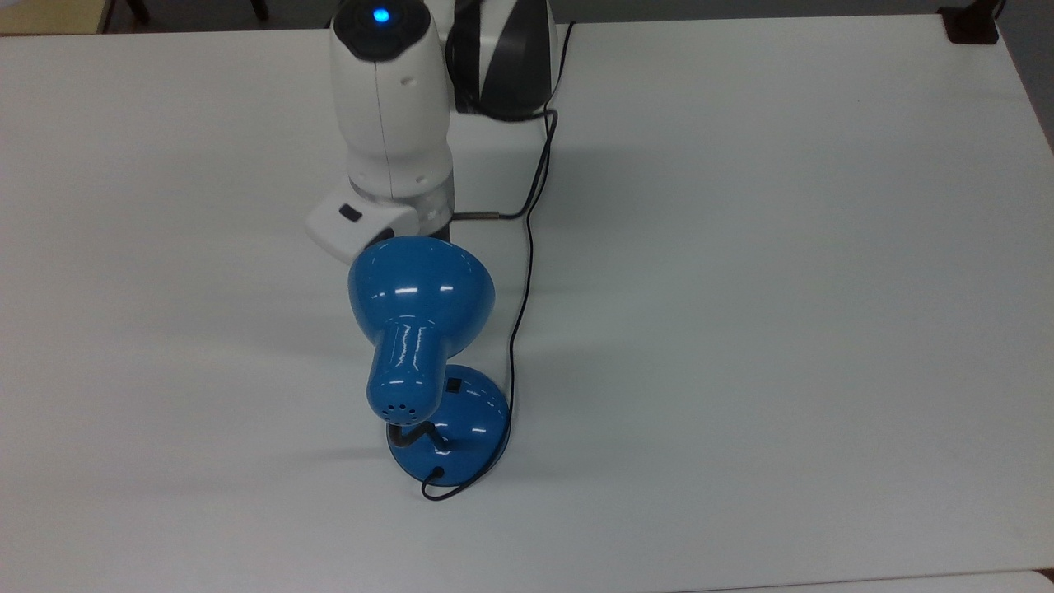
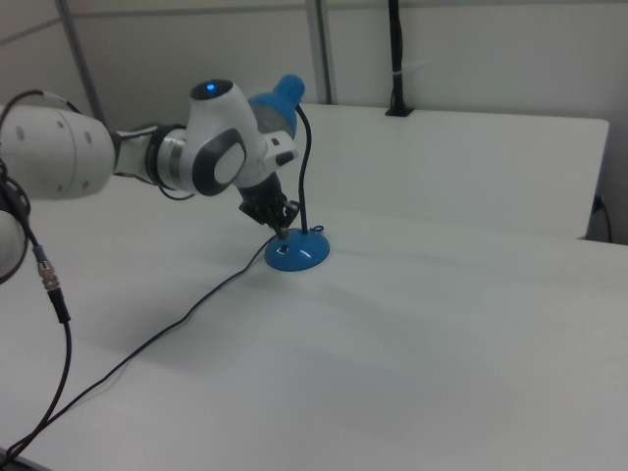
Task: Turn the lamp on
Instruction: 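Move the gripper down toward the switch on the blue lamp base, then press the switch on the lamp base with the gripper fingertips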
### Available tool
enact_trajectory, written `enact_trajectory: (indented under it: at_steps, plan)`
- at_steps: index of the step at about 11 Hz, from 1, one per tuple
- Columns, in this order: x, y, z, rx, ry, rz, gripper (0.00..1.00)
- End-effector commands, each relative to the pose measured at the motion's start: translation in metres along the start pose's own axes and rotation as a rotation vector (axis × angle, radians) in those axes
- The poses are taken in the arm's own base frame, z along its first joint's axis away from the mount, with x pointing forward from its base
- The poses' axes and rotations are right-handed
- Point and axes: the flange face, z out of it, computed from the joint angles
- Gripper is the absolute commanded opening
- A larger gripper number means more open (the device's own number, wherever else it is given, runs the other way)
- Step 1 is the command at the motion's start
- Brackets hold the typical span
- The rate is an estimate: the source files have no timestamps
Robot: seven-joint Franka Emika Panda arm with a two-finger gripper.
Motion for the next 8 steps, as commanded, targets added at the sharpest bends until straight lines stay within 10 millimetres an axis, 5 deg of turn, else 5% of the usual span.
enact_trajectory:
  at_steps: [1,8]
  plan:
    - [0.017,-0.021,0.026,-0.005,0.018,0.010,0.00]
    - [0.025,-0.043,0.061,-0.021,0.066,-0.004,0.00]
